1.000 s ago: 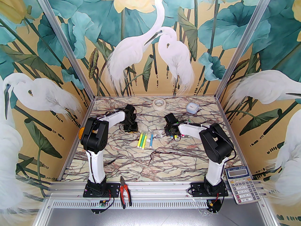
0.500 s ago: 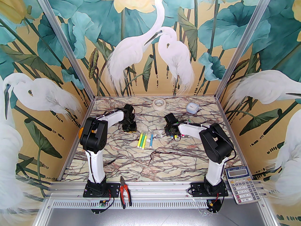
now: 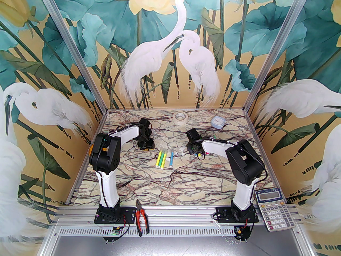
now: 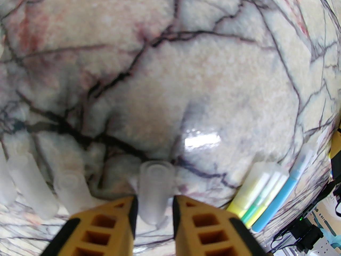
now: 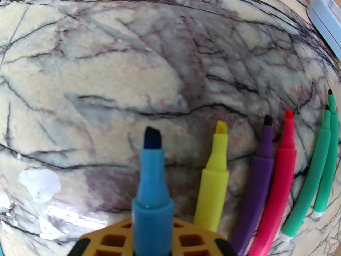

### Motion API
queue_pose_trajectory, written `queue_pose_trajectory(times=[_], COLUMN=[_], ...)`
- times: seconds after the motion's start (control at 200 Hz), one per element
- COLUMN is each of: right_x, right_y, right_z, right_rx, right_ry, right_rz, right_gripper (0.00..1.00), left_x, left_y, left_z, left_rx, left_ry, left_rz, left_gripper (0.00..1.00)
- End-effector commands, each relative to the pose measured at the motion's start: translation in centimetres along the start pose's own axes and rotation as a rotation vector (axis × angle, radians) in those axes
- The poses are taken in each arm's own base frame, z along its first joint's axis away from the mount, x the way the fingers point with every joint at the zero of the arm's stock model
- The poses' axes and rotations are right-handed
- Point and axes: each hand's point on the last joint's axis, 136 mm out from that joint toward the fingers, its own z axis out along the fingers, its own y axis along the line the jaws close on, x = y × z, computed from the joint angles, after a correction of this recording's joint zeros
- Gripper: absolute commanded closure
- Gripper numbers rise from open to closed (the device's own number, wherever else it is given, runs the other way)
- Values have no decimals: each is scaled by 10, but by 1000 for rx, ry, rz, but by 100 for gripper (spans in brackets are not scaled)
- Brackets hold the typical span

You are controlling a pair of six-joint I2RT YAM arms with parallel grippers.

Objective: Open the pen caps

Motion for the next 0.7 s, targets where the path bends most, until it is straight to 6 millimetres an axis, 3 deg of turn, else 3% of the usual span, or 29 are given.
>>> queue_pose_trajectory(times=[0.0, 0.295, 0.435, 0.545, 0.695], right_x=[-3, -8, -13, -16, -15], right_y=[-8, -12, -6, 4, 32], right_z=[-5, -17, -26, -35, -43], right_rx=[41, 57, 46, 29, -37], right_ry=[0, -19, -36, -47, -44], right_rz=[3, -4, -19, -41, -60], right_gripper=[78, 71, 68, 66, 63], left_x=[12, 6, 0, -5, -9], left_y=[24, 9, -3, -10, -15], left_z=[0, -19, -32, -44, -54], left_rx=[-85, -6, 55, 92, 128], left_ry=[27, -31, -87, -144, -210], left_rz=[-26, -15, 1, 12, 19], left_gripper=[68, 65, 59, 47, 38])
